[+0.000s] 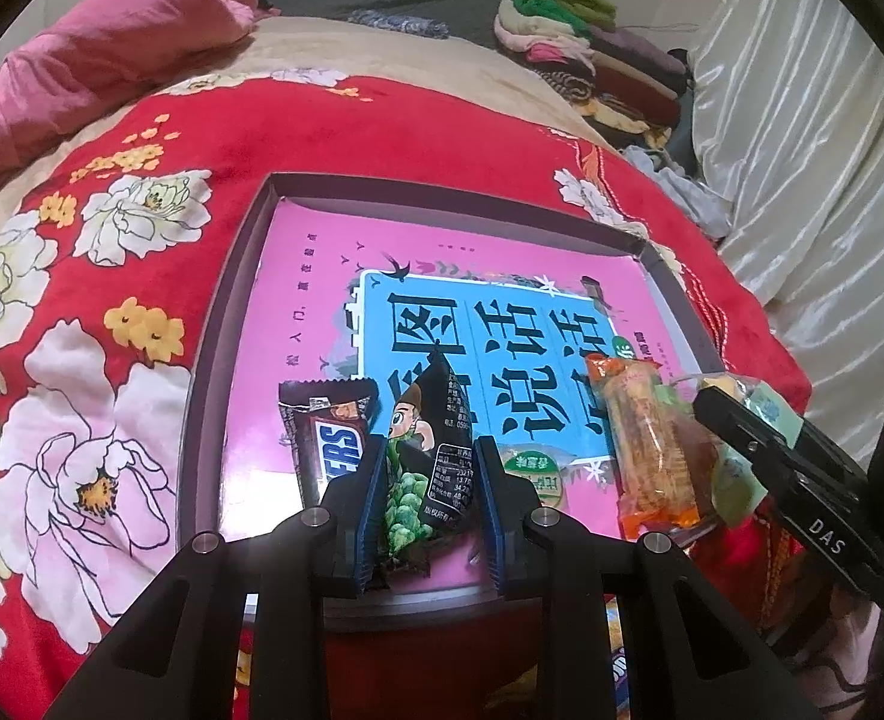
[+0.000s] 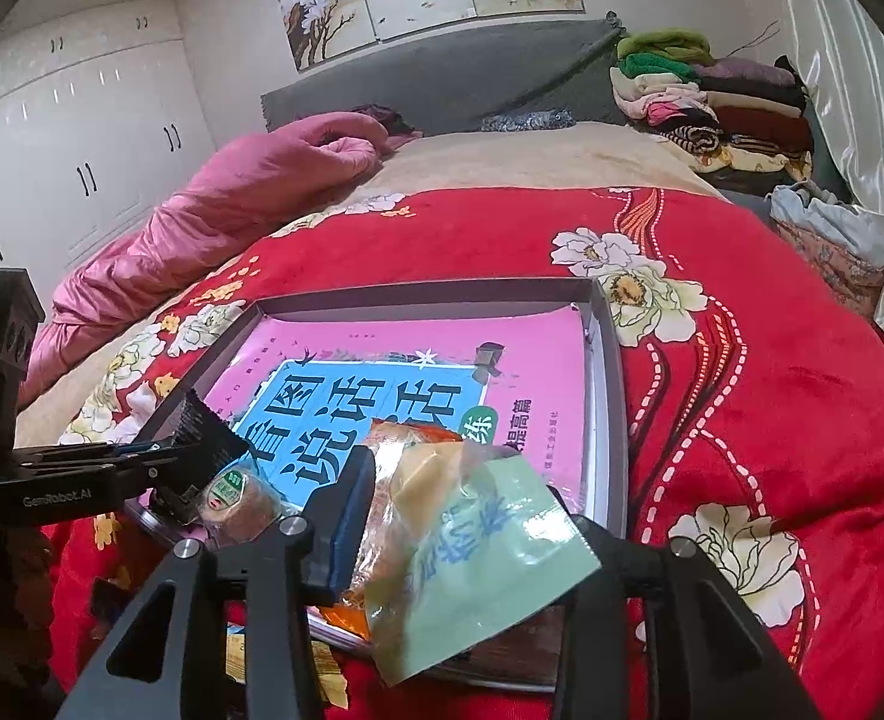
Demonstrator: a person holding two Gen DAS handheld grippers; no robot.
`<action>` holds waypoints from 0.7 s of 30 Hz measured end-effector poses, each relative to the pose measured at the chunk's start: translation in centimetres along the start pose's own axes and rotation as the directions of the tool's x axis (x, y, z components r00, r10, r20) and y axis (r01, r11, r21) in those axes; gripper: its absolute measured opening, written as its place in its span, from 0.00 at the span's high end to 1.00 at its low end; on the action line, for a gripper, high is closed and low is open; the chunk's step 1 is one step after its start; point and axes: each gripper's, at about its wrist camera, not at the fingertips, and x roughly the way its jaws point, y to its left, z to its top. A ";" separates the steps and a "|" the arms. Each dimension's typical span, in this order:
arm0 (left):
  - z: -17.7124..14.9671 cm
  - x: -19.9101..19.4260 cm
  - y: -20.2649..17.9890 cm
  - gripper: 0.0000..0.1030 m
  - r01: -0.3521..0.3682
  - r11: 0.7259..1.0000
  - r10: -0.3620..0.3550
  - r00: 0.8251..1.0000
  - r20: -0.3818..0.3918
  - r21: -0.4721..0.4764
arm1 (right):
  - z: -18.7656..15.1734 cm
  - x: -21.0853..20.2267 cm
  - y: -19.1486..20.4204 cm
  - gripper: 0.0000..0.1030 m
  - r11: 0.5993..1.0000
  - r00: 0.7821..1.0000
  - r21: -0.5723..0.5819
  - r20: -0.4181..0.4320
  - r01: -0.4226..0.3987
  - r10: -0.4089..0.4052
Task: Organize snacks
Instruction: 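Lower the pea snack bag into the tray with the left tool while the right tool lowers the clear bag, then open both tools to release the pea snack bag and clear bag in the tray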
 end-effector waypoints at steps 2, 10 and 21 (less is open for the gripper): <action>0.1 0.1 0.1 0.72 -0.001 1.000 0.001 1.000 0.002 -0.003 | 0.0 0.0 0.0 0.58 1.000 1.000 0.000 0.001 -0.002 0.002; 0.5 0.1 0.4 0.71 -0.024 1.000 0.024 1.000 0.008 -0.015 | 0.1 -0.2 0.1 0.56 1.000 1.000 -0.003 0.011 0.002 -0.002; 0.8 -0.6 0.8 0.70 -0.025 0.999 0.026 0.999 0.019 -0.023 | 0.3 -0.7 -0.2 0.53 1.000 1.000 0.009 0.031 0.004 -0.005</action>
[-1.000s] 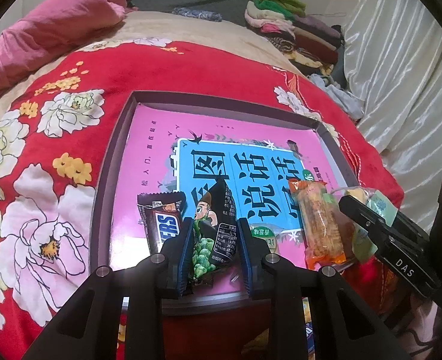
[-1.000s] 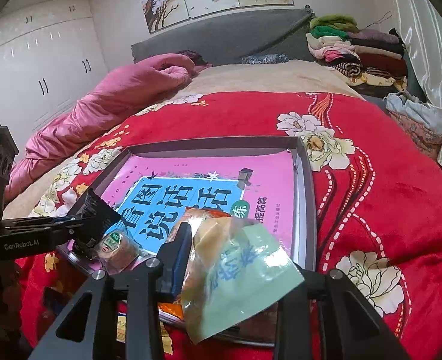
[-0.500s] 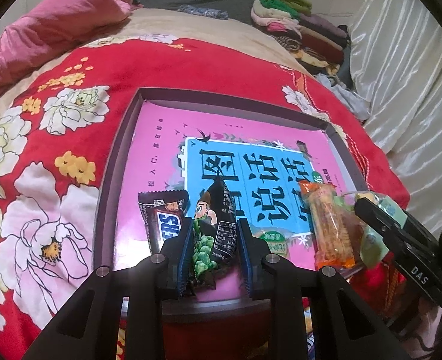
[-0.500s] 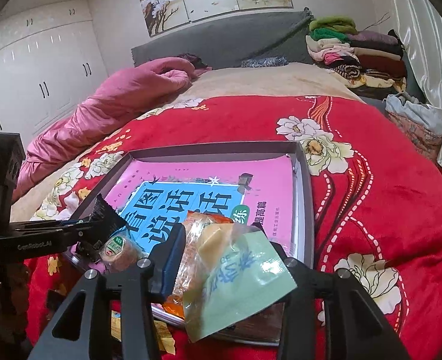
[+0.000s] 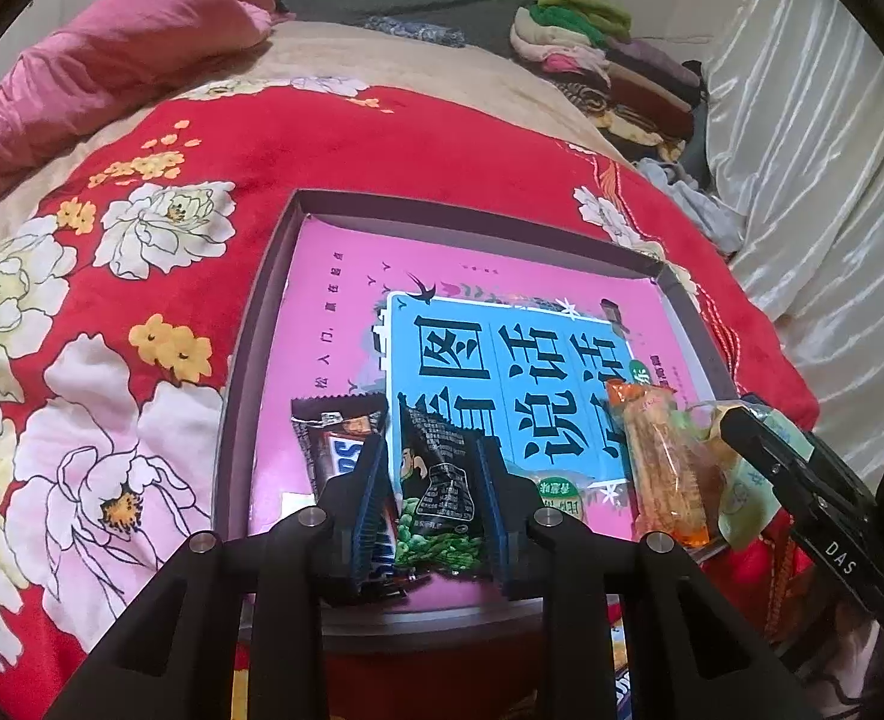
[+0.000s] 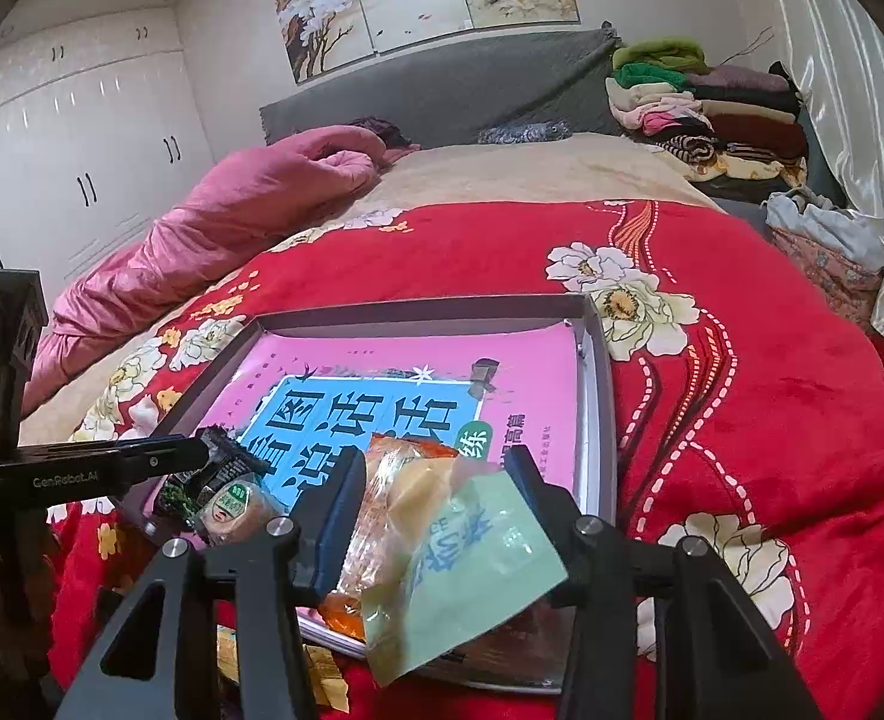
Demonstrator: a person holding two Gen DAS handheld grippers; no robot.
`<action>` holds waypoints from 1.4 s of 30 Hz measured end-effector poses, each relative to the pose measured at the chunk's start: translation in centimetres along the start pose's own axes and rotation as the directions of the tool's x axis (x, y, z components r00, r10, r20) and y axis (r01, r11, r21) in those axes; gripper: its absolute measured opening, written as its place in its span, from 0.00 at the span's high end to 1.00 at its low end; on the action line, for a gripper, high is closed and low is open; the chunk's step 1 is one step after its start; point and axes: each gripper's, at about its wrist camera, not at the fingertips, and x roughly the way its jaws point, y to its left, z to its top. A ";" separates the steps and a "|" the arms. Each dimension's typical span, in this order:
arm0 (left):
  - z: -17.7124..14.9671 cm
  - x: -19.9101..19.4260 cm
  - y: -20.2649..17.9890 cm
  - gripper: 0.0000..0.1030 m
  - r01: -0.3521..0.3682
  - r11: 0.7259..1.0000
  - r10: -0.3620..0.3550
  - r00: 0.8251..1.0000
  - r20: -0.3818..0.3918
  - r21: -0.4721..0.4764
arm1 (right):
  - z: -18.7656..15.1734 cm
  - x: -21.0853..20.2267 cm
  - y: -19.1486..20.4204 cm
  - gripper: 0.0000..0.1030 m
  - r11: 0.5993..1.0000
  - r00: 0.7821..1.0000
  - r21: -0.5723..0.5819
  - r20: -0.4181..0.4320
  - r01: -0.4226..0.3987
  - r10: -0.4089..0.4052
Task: Organize snacks
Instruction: 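Open both tools to release the pea snack bag and clear bag in the tray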
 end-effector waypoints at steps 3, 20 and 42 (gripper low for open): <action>0.0 -0.3 0.0 0.67 0.007 1.000 -0.007 1.000 0.003 0.000 | 0.1 -0.2 -0.1 0.51 1.000 1.000 0.003 0.009 -0.001 0.001; -0.2 -2.1 -0.9 0.42 0.034 0.999 -0.034 0.999 0.025 0.022 | 0.4 -0.8 0.2 0.45 1.000 0.999 -0.006 0.038 -0.019 0.019; -1.3 -4.3 -1.4 0.27 0.075 0.996 -0.076 0.997 0.031 0.047 | 0.7 -1.9 0.5 0.36 1.000 0.996 -0.010 0.081 -0.025 0.026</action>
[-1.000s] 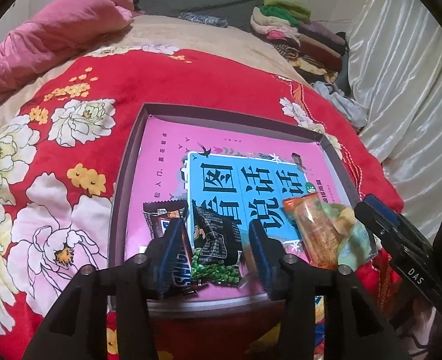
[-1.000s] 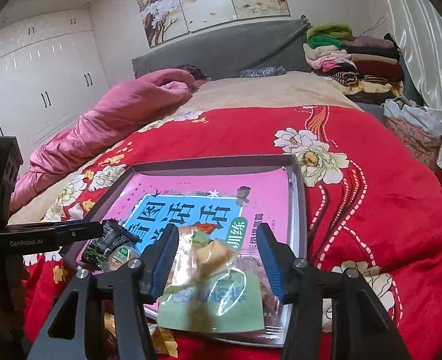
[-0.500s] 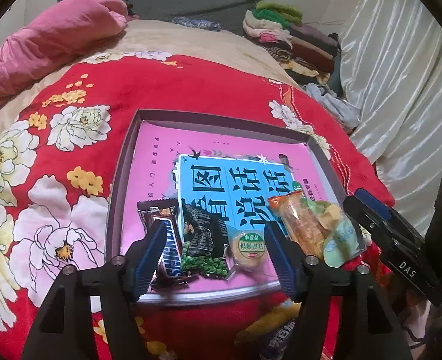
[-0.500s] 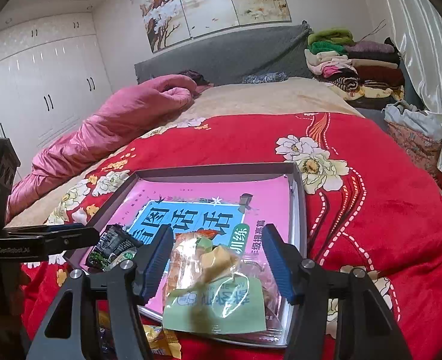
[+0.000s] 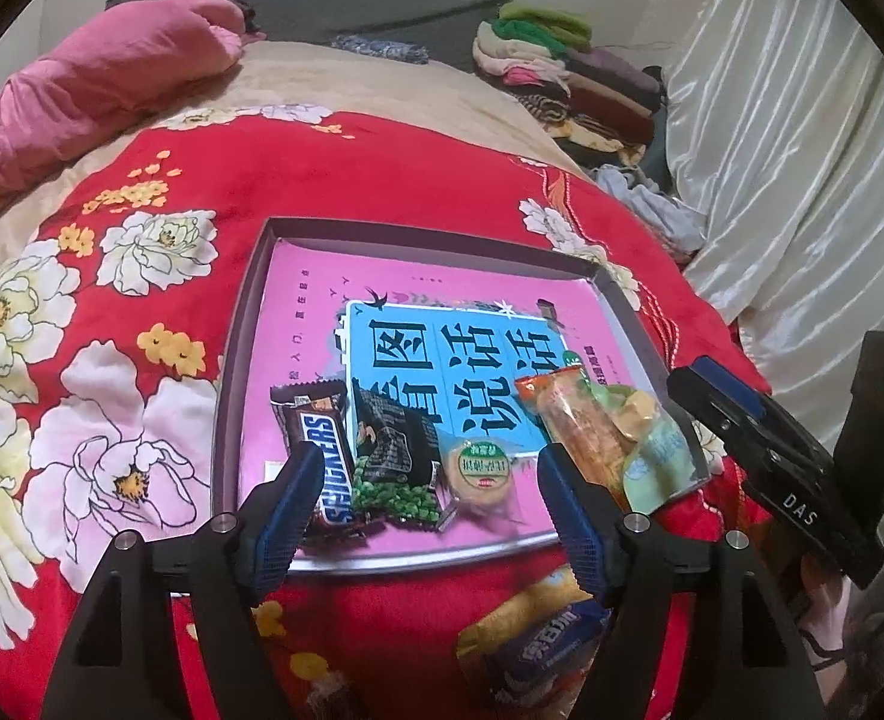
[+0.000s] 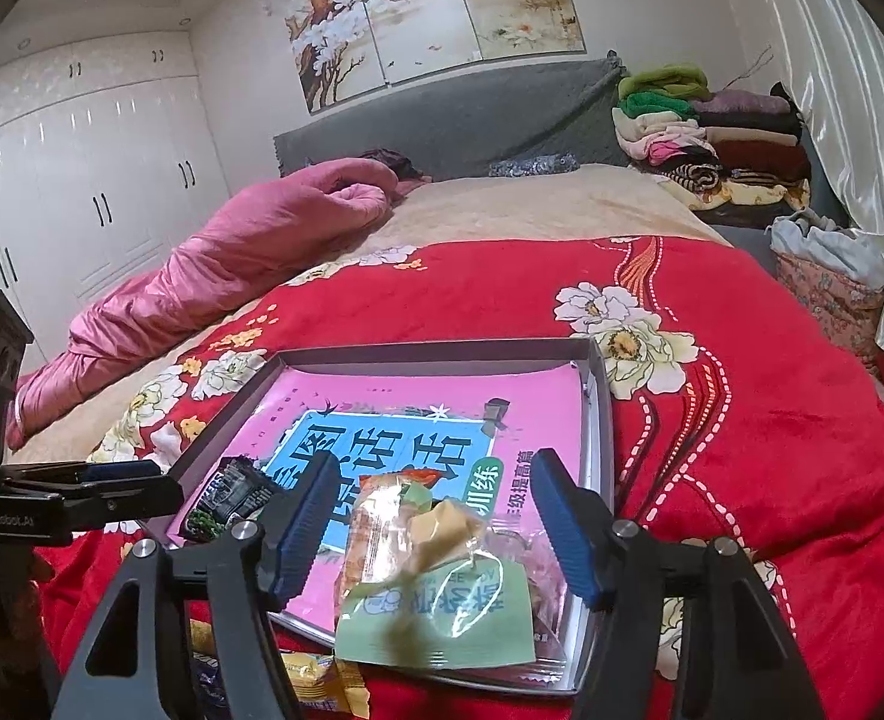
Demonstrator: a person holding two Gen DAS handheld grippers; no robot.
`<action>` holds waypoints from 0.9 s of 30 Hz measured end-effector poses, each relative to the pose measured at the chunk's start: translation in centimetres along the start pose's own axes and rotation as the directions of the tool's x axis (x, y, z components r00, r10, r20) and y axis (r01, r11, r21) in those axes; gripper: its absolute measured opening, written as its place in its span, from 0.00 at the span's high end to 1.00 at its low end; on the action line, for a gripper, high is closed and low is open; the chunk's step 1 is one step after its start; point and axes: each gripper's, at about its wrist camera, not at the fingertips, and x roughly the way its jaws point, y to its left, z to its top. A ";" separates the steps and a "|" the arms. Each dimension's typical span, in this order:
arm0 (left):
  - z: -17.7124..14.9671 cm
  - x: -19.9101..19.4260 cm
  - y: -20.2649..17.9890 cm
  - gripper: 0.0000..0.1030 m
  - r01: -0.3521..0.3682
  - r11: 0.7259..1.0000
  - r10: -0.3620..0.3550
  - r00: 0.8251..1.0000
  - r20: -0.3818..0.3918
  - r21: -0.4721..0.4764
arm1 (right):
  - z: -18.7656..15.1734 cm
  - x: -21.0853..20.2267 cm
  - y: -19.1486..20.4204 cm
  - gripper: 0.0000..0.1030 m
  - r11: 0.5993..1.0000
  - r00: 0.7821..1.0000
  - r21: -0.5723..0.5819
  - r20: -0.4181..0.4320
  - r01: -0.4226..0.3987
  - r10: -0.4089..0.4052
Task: Organize snacks
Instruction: 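Open both tools to release the pea snack bag and clear bag in the tray, then move both tools back from the tray to the snacks on the bedspread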
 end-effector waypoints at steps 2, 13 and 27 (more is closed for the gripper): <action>-0.2 -0.2 -0.1 0.27 0.007 1.000 -0.007 1.000 -0.003 0.002 | 0.0 -0.1 0.1 0.36 1.000 1.000 0.000 0.002 -0.002 0.002; -1.2 -0.9 -0.4 0.27 0.034 0.999 -0.033 0.999 -0.020 0.010 | 0.1 -0.7 0.5 0.33 1.000 1.000 -0.016 0.017 -0.011 0.012; -2.5 -1.4 -0.8 0.27 0.048 0.998 -0.046 0.998 -0.048 0.035 | -0.4 -1.6 1.0 0.31 0.999 1.000 -0.032 0.017 -0.009 0.010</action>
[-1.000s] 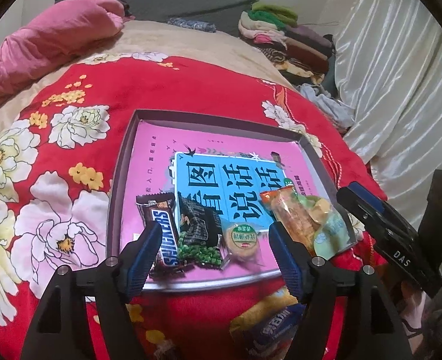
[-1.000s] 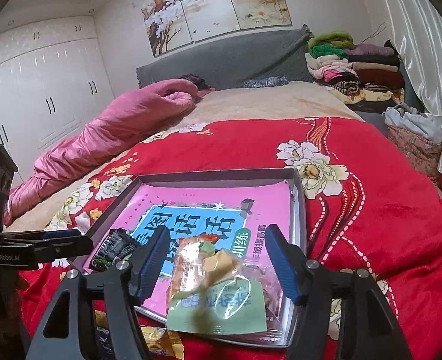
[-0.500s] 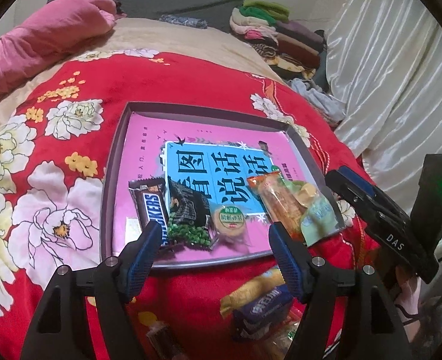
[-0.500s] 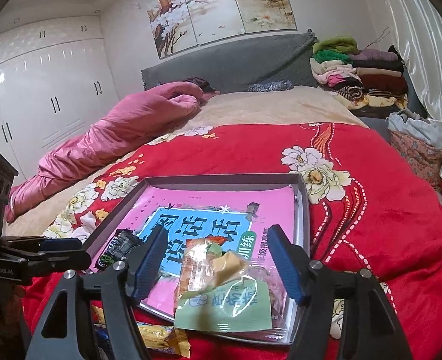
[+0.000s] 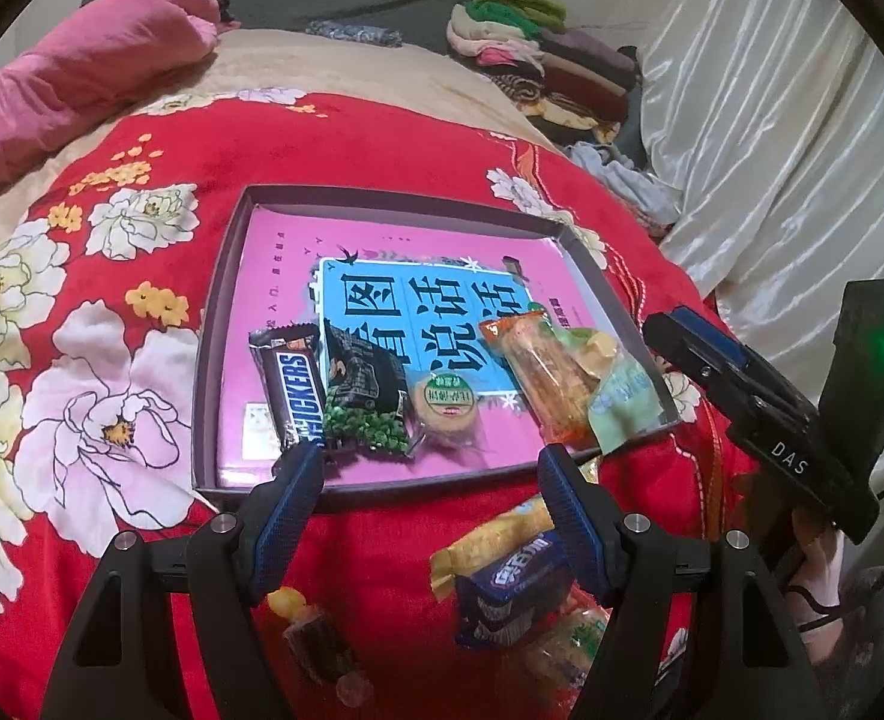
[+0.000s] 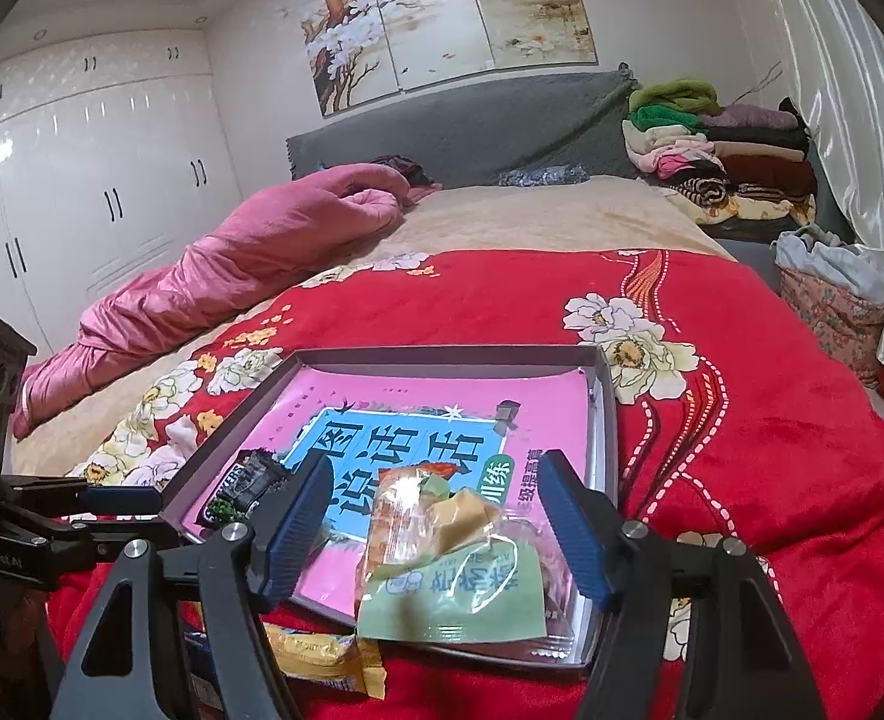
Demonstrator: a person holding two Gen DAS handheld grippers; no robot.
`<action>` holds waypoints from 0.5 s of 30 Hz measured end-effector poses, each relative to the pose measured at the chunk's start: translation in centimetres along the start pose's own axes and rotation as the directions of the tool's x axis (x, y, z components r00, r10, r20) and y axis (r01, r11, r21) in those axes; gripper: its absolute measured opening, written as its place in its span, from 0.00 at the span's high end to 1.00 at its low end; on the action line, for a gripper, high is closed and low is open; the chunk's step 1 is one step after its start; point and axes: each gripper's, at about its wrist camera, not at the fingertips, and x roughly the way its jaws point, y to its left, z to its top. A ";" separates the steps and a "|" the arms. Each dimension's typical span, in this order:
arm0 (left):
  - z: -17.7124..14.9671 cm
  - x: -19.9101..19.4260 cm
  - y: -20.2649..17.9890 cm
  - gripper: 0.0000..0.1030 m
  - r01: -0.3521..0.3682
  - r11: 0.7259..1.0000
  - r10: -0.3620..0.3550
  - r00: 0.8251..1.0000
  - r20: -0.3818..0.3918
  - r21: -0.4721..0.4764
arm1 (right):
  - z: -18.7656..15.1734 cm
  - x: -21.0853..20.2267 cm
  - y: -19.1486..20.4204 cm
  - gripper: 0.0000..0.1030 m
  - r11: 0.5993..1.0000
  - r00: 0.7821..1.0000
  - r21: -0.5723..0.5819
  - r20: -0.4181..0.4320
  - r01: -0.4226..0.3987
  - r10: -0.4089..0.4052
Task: Organize snacks
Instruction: 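Move both tools back from the tray to the snacks on the bedspread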
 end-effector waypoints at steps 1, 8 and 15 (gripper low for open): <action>-0.1 0.0 -0.1 0.27 0.000 1.000 0.000 1.000 -0.001 0.003 | 0.0 -0.1 0.1 0.31 1.000 1.000 -0.002 0.000 0.002 -0.002; -0.4 -0.3 -0.2 0.27 0.005 1.000 -0.004 1.000 -0.011 0.011 | -0.5 -1.2 0.8 0.27 1.000 1.000 -0.014 0.002 -0.008 0.008; -0.9 -0.1 -0.4 0.27 0.000 1.000 0.001 0.999 -0.032 0.021 | -1.0 -1.7 2.1 0.25 0.999 1.000 -0.045 -0.009 -0.011 0.011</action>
